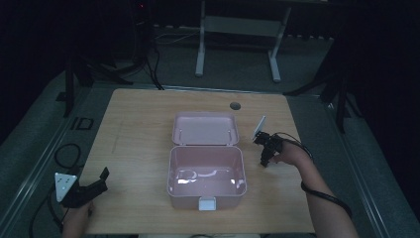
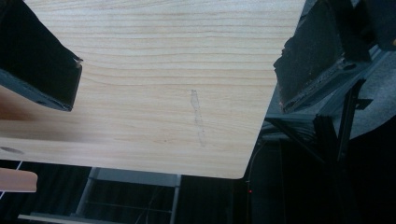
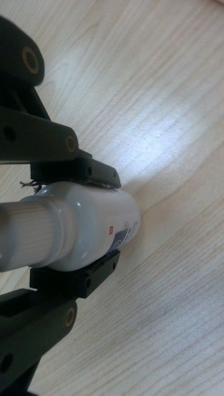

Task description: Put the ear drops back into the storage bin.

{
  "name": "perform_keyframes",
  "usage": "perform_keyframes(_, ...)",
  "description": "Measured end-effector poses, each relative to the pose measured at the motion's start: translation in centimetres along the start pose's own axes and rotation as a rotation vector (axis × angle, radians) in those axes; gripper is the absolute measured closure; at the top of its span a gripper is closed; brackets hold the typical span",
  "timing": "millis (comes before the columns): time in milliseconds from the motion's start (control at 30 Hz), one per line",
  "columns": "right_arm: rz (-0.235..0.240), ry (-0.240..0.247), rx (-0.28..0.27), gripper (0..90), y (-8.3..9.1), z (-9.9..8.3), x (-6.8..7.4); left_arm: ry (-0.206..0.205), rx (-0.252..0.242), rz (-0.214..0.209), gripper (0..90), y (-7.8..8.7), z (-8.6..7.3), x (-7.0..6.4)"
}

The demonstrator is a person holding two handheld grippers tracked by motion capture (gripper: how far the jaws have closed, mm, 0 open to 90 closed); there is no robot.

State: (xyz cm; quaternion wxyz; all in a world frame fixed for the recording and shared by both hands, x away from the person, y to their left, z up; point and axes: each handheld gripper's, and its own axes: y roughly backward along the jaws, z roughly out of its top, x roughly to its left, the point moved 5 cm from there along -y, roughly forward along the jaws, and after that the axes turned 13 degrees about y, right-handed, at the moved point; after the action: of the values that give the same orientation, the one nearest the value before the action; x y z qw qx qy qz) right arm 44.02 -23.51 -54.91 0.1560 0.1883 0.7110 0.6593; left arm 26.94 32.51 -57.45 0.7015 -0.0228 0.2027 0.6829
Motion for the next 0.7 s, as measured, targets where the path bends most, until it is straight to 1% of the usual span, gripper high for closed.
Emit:
perform_keyframes(67, -0.008, 0.031, -0.003, 59.6, 0.2, -0.2, 0.3, 0.001, 0.000, 0.001, 0.5, 0.0, 0.0, 0.0)
perform_keyframes(200, 0.009, 0.098, -0.013, 59.6, 0.7, -0.6, 1.0, 0.001, 0.001, 0.001, 0.5, 0.0, 0.0, 0.0)
perform_keyframes(300, 0.007, 0.163, -0.016, 59.6, 1.1, -0.8, 1.6, 0.001, 0.001, 0.001, 0.5, 0.0, 0.0, 0.0)
perform_keyframes(367, -0.014, 0.202, -0.016, 59.6, 1.4, -1.0, 1.9, 0.000, -0.001, 0.001, 0.5, 0.0, 0.0, 0.0)
perform_keyframes(400, -0.017, 0.220, -0.018, 59.7, 1.4, -1.1, 2.0, 0.000, -0.001, 0.000, 0.5, 0.0, 0.0, 0.0)
perform_keyframes(500, -0.007, 0.285, -0.039, 59.6, 1.9, -1.5, 2.6, 0.001, 0.000, 0.001, 0.5, 0.0, 0.0, 0.0)
perform_keyframes(533, 0.004, 0.314, -0.045, 59.6, 2.1, -1.7, 2.9, 0.000, -0.001, 0.000, 0.5, 0.0, 0.0, 0.0)
perform_keyframes(567, 0.004, 0.314, -0.045, 59.6, 2.1, -1.7, 2.9, 0.000, -0.001, 0.000, 0.5, 0.0, 0.0, 0.0)
perform_keyframes(600, 0.005, 0.342, -0.048, 59.6, 2.2, -1.8, 3.1, 0.000, 0.000, 0.001, 0.5, 0.0, 0.0, 0.0)
perform_keyframes(633, 0.032, 0.393, -0.052, 59.6, 2.3, -2.2, 3.7, 0.001, 0.000, 0.001, 0.5, 0.0, 0.0, 0.0)
perform_keyframes(667, 0.028, 0.432, -0.052, 59.6, 2.3, -2.4, 4.0, 0.000, 0.000, 0.001, 0.5, 0.0, 0.0, 0.0)
perform_keyframes(700, 0.041, 0.466, -0.058, 59.6, 2.3, -2.5, 4.4, 0.000, 0.000, 0.001, 0.5, 0.0, 0.0, 0.0)
